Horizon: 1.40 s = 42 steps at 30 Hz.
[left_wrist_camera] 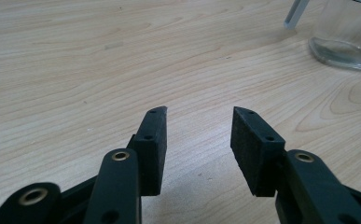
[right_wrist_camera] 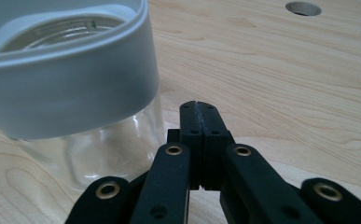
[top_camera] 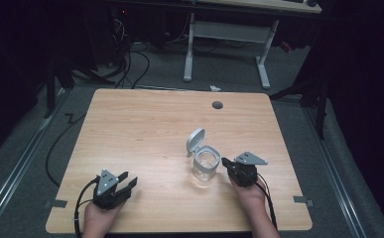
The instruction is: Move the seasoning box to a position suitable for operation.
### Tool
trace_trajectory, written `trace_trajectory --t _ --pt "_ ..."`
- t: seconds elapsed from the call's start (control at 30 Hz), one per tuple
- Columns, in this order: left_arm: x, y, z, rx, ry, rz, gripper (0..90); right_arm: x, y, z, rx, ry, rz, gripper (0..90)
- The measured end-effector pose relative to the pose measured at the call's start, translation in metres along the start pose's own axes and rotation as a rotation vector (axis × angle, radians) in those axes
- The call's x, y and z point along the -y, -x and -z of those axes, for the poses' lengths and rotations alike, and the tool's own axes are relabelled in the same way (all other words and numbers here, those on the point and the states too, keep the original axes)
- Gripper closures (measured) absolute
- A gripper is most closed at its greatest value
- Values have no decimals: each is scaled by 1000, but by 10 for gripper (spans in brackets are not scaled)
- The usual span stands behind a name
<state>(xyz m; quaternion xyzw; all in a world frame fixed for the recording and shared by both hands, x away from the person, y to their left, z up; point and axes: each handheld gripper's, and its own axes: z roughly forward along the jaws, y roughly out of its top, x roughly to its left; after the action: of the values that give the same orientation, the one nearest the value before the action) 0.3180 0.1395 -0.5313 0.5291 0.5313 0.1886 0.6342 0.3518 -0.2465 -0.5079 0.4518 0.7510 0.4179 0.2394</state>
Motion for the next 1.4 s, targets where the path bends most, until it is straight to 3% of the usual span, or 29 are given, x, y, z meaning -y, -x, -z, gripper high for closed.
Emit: trace_trajectory --t 0.37,0.63,1.4 --pt "1 1 3 -14 14 12 560 -3 2 -8 -12 17 19 900" --pt "2 0 2 -6 5 17 562 -3 -6 -8 -30 12 37 900" --pt "1 4 3 12 8 7 576 7 -47 -2 -125 -1 95 899"
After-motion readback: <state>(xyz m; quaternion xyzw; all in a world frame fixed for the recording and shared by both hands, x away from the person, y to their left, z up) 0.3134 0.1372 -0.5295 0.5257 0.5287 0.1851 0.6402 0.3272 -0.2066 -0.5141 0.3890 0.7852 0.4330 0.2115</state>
